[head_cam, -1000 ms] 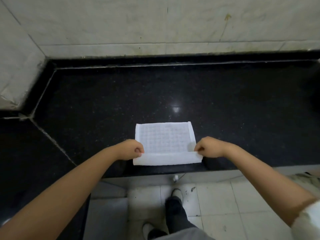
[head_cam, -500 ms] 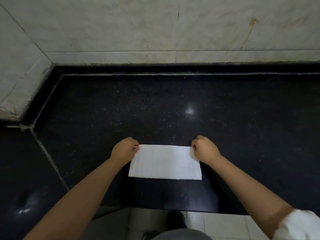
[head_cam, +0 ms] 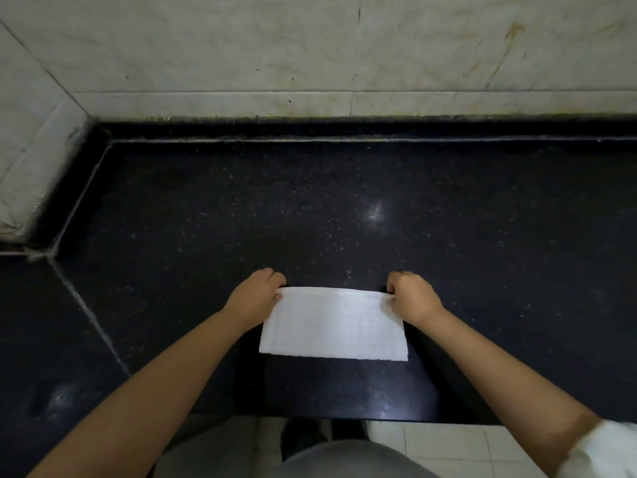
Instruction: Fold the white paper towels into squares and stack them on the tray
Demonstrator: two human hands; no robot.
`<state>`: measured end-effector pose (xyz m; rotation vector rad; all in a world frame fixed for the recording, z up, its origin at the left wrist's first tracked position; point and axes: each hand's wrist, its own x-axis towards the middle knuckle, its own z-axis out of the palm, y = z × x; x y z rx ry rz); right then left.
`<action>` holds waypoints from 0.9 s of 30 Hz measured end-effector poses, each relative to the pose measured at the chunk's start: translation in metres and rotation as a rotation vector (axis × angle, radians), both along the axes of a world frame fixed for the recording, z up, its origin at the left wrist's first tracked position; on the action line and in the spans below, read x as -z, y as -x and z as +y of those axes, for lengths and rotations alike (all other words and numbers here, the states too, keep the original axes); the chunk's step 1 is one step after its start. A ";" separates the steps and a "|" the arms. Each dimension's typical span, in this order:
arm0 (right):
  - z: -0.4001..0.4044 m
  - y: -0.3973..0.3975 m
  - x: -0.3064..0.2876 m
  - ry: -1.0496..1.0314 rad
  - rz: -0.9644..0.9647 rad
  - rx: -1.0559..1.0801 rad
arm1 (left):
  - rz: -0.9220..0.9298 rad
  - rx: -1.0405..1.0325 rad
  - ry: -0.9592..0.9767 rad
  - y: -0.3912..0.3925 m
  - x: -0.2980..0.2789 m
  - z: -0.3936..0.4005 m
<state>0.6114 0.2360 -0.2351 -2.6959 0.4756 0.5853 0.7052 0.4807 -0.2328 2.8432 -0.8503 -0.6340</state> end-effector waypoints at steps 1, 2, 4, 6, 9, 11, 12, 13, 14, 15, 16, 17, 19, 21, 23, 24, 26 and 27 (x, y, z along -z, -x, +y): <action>-0.002 -0.003 -0.002 -0.020 0.033 -0.019 | 0.012 0.031 -0.023 -0.001 -0.001 0.000; -0.005 -0.005 -0.004 -0.034 0.052 -0.037 | 0.021 0.050 -0.047 -0.001 -0.004 0.000; -0.010 -0.008 -0.011 -0.044 0.040 -0.063 | 0.002 0.100 -0.076 -0.001 -0.010 -0.001; -0.016 -0.010 -0.025 -0.052 -0.022 -0.061 | -0.040 0.149 -0.063 -0.005 -0.017 -0.002; -0.022 -0.006 -0.054 -0.057 -0.259 0.005 | -0.139 0.130 0.022 -0.016 -0.041 -0.002; -0.023 0.001 -0.073 -0.023 -0.543 0.053 | -0.332 0.222 0.156 -0.023 -0.059 -0.001; -0.022 0.006 -0.079 0.012 -0.675 0.055 | -0.437 0.305 0.198 -0.024 -0.063 0.002; -0.021 0.013 -0.079 0.051 -0.780 0.034 | -0.530 0.351 0.246 -0.023 -0.064 0.006; -0.020 0.020 -0.076 0.080 -0.847 0.013 | -0.590 0.381 0.291 -0.018 -0.063 0.008; -0.017 0.029 -0.068 0.097 -0.875 -0.014 | -0.608 0.403 0.320 -0.011 -0.055 0.011; -0.013 0.038 -0.056 0.119 -0.867 -0.041 | -0.601 0.429 0.321 -0.003 -0.044 0.014; -0.007 0.049 -0.042 0.145 -0.823 -0.062 | -0.569 0.460 0.290 0.006 -0.029 0.018; 0.010 0.072 -0.012 0.206 -0.598 -0.101 | -0.458 0.501 0.184 0.027 0.007 0.027; 0.028 0.092 0.014 0.209 -0.401 -0.108 | -0.341 0.510 0.120 0.048 0.031 0.034; 0.038 0.102 0.019 0.221 -0.356 -0.068 | -0.248 0.455 0.089 0.061 0.033 0.039; 0.039 0.103 0.018 0.231 -0.341 -0.035 | -0.248 0.438 0.065 0.062 0.029 0.038; 0.044 0.098 0.012 0.228 -0.367 0.067 | -0.301 0.412 0.096 0.059 0.022 0.035; 0.046 0.095 0.008 0.223 -0.356 0.148 | -0.300 0.384 0.114 0.056 0.018 0.032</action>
